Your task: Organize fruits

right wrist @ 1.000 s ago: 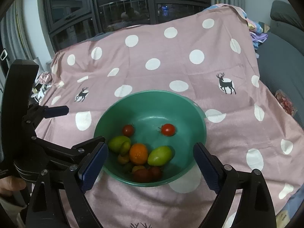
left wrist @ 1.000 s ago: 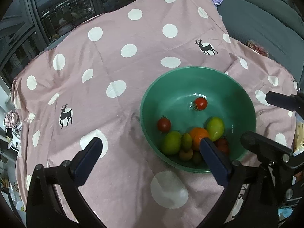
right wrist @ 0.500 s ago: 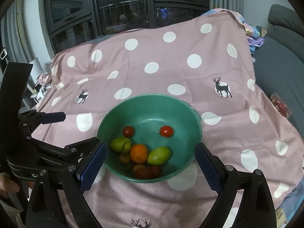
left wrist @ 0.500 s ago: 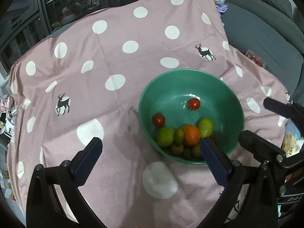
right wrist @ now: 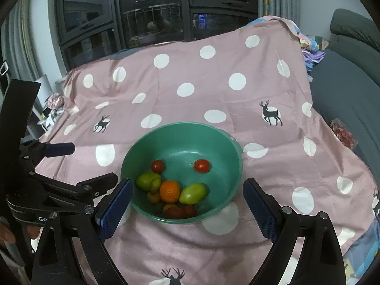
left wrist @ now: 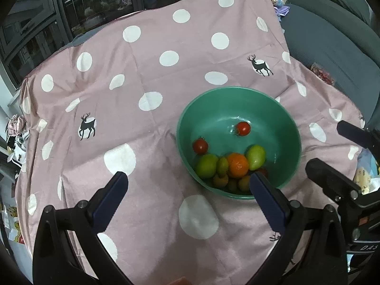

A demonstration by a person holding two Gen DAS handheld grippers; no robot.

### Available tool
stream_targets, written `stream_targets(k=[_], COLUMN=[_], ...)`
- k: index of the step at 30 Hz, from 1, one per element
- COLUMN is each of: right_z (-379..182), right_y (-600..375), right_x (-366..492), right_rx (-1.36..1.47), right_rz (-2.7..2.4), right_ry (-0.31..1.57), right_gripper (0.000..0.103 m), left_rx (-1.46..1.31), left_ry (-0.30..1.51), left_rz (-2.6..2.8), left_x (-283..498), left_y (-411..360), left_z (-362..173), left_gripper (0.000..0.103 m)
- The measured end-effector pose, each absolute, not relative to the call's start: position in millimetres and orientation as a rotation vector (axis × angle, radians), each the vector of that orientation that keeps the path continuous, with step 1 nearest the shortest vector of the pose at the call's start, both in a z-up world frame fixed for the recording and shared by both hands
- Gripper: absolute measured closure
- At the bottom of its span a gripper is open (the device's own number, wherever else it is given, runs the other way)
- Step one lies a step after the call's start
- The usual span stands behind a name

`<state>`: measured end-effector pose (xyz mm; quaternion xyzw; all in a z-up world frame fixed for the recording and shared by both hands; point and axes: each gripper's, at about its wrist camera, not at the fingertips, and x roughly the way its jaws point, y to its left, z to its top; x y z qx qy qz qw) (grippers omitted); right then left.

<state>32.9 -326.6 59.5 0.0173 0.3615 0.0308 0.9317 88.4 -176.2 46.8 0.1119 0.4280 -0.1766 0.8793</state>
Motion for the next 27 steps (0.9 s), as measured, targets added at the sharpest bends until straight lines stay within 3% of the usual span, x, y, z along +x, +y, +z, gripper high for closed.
stream_targets(k=[27], right_z=[60.3], right_y=[-325.0], right_x=[35.3], right_rx=[0.023], right_rz=[0.065], right_ry=[0.751], right_gripper=[0.009], left_rx=[0.261], left_ry=[0.912], left_rz=[-0.346], left_x=[92.7], left_y=[-181.0], left_z=[52.5], left_gripper=[0.000])
